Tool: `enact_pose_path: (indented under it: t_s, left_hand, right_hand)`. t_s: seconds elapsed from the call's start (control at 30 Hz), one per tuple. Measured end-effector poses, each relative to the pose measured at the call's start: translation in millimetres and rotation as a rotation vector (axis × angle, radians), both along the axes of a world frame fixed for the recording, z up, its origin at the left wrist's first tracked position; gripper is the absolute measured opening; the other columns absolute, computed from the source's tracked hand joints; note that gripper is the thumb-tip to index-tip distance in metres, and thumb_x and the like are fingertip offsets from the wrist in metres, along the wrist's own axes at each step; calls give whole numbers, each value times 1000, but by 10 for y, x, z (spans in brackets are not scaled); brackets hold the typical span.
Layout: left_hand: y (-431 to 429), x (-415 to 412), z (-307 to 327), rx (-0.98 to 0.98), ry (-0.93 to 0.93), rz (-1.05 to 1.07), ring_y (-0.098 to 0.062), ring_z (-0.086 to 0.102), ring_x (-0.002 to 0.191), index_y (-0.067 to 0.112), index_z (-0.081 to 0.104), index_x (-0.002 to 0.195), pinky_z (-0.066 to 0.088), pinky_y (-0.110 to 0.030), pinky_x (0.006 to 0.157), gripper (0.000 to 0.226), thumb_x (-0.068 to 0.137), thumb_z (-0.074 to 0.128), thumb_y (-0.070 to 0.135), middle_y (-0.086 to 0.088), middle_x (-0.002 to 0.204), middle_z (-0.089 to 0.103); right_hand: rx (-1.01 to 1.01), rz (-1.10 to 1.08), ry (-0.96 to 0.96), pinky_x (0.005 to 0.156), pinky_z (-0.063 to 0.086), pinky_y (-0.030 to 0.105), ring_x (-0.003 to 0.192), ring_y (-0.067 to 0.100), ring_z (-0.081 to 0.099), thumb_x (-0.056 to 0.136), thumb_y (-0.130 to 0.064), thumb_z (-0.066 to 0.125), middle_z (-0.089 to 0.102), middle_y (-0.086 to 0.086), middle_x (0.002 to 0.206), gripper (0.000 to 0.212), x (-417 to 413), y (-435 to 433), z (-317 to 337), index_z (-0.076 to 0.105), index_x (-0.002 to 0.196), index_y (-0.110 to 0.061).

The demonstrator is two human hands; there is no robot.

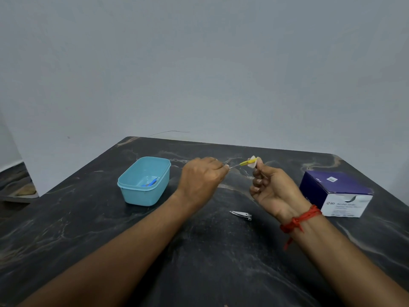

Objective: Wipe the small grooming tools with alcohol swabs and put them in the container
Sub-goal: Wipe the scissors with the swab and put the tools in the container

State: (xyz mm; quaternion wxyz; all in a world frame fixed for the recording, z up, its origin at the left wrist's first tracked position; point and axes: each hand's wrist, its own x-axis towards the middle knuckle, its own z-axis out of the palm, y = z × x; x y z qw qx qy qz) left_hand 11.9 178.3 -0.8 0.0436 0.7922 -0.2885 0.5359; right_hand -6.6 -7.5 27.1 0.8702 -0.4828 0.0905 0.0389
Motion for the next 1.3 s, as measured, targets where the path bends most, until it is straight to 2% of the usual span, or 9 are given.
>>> enact_pose_path:
  t_s: [0.2, 0.37, 0.5, 0.6, 0.7, 0.8, 1.03, 1.17, 1.3]
  left_hand:
    - [16, -6, -28, -88, 162, -26, -14, 65, 67, 22, 79, 91, 52, -31, 56, 11, 90, 70, 29, 6, 76, 72]
    - [83, -10, -14, -927, 860, -327, -2, 71, 77, 25, 80, 90, 54, -21, 72, 9, 83, 79, 29, 8, 81, 78]
    - [108, -72, 35, -1316, 1127, -546, -13, 73, 69, 11, 75, 95, 56, -21, 64, 9, 87, 74, 13, -7, 82, 78]
    - [96, -94, 60, -1318, 1224, -607, -19, 76, 79, 9, 71, 108, 58, -23, 64, 20, 88, 73, 12, -9, 95, 78]
    - [78, -91, 62, -1362, 1272, -650, -20, 74, 87, 10, 71, 104, 62, -31, 70, 15, 89, 70, 8, -7, 103, 77]
    - [87, -83, 78, -1409, 1302, -678, -13, 71, 78, 9, 74, 102, 62, -32, 69, 14, 89, 70, 7, -6, 91, 75]
    - [4, -137, 42, -1336, 1393, -677, -18, 62, 77, 5, 71, 108, 56, -40, 85, 22, 85, 74, 5, -7, 84, 65]
    - [-42, -151, 22, -1287, 1375, -640, -18, 66, 81, 13, 72, 96, 54, -33, 74, 17, 83, 75, 3, -4, 84, 70]
    - [-26, -139, -3, -1256, 1359, -599, -13, 67, 75, 14, 72, 99, 54, -28, 69, 19, 81, 78, 6, -3, 83, 73]
  right_hand:
    - [-163, -127, 36, 41, 28, 21, 46, 6, 37, 90, -25, 64, 48, -8, 63, 9, 27, -137, 5, 65, 86, -17]
    - [-498, -428, -373, 68, 50, 20, 67, 1, 65, 86, -30, 75, 72, -12, 77, 13, 27, -241, 71, 76, 84, -17]
    - [-760, -444, -568, 78, 58, 30, 86, 12, 72, 83, -37, 78, 77, -8, 83, 9, 45, -220, 15, 78, 83, -29]
    - [-943, -424, -639, 68, 57, 35, 76, 21, 66, 82, -41, 77, 74, -5, 83, 9, 48, -162, -72, 78, 84, -32]
    - [-1011, -378, -684, 61, 43, 19, 65, 5, 53, 83, -35, 77, 70, -11, 79, 6, 24, -91, -129, 79, 84, -29]
    - [-1071, -332, -671, 58, 40, 18, 62, 5, 49, 82, -37, 78, 70, -12, 76, 7, 11, -35, -197, 80, 82, -30]
    - [-888, -178, -616, 77, 57, 31, 82, 10, 72, 81, -30, 80, 77, -10, 82, 5, 48, 33, -234, 80, 84, -26]
    - [-912, -49, -599, 79, 59, 39, 81, 18, 73, 82, -28, 79, 77, -6, 78, 4, 45, 74, -287, 79, 78, -29]
    - [-990, -20, -606, 73, 59, 32, 76, 17, 72, 83, -29, 78, 76, -7, 75, 6, 43, 68, -292, 78, 78, -27]
